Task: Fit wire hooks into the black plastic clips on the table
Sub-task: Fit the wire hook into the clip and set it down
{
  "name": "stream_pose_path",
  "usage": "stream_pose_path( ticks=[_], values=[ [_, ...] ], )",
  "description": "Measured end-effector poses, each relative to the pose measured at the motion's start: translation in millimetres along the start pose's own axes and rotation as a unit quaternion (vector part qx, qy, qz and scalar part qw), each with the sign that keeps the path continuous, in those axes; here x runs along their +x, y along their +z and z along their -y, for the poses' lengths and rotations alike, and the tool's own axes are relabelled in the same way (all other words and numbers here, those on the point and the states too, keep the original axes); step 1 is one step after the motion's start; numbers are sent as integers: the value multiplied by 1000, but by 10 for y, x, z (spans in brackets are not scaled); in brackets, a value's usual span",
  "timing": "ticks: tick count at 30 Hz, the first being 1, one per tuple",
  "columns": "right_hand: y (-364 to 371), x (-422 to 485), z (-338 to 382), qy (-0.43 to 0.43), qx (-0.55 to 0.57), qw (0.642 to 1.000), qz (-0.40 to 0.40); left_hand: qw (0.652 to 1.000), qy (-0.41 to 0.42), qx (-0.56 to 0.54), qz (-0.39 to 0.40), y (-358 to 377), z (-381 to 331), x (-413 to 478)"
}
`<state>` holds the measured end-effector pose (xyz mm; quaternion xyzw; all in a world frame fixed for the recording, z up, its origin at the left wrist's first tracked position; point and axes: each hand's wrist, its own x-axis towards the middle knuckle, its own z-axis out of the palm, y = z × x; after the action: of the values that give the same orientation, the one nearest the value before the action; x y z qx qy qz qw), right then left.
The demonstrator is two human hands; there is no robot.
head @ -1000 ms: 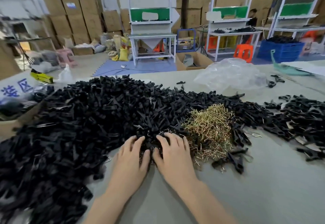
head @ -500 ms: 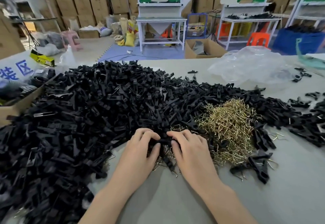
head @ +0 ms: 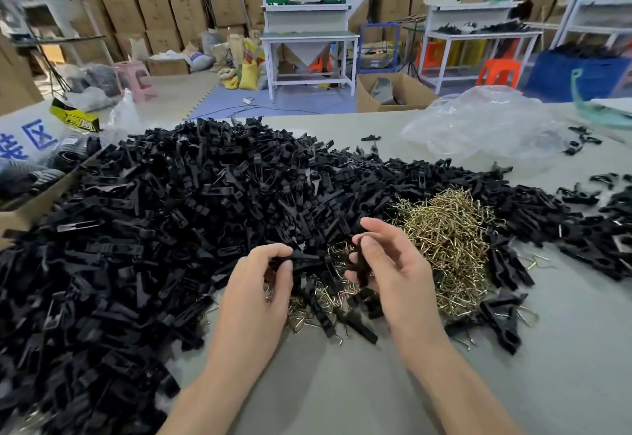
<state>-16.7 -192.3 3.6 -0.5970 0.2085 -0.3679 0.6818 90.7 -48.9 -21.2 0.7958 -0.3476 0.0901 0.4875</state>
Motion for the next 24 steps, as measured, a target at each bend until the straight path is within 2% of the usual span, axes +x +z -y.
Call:
stream_pose_path(
  ticks=[2, 5, 9, 13, 17, 24],
  values=[
    [-19, 23, 40, 60, 87, 994, -3, 999, 31, -33, -10, 15, -63, -34],
    [-27, 41, 29, 130, 151, 980, 5, 996, 76, -54, -1, 65, -156, -109],
    [-7, 53, 18, 170, 208, 963, 27, 994, 90, -60, 26, 114, -212, -159],
    [1, 57, 19, 186, 208, 959, 41, 994, 80, -65, 35, 102, -204, -159],
    [-21, 59, 19, 205, 234, 947, 82, 996, 31, -78, 37, 95, -185, -160],
    [-15, 49, 5, 177, 289, 933, 120, 987, -36, -156, 12, 106, -203, -146]
  ],
)
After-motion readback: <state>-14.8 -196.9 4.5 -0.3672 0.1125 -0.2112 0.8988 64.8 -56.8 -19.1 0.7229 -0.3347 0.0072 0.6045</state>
